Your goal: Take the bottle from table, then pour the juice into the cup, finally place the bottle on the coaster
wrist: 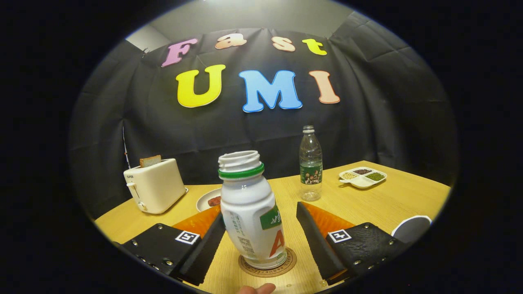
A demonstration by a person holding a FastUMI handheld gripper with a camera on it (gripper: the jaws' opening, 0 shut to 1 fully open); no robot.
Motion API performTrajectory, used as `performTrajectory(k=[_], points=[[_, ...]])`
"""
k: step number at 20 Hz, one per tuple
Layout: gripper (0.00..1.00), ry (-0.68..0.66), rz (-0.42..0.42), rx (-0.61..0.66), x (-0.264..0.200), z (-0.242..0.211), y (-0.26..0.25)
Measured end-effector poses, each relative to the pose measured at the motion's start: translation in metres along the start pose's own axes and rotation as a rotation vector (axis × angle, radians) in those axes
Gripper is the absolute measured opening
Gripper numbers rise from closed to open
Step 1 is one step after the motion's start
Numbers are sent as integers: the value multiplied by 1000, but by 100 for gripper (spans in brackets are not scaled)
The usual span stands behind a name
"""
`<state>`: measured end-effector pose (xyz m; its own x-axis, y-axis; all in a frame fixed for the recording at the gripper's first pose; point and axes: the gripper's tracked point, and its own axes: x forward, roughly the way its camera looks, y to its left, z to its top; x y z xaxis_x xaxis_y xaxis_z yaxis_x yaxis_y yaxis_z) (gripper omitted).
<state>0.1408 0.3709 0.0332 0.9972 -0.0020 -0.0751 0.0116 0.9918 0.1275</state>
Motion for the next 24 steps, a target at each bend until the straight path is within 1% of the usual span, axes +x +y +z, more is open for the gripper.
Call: performTrajectory(k=[5,8,11,15,20,22,24], points=[[98,-127,57,29,-19,51,15],[98,-219,79,10,-42,98,22],[98,-263,88,13,-65,134,22],[98,-335,110,52,-97,177,16],[98,-383,80,30,-130,199,-8],[98,-379,71,7,-142,200,-22],[98,-361,45,-32,-149,196,-47]])
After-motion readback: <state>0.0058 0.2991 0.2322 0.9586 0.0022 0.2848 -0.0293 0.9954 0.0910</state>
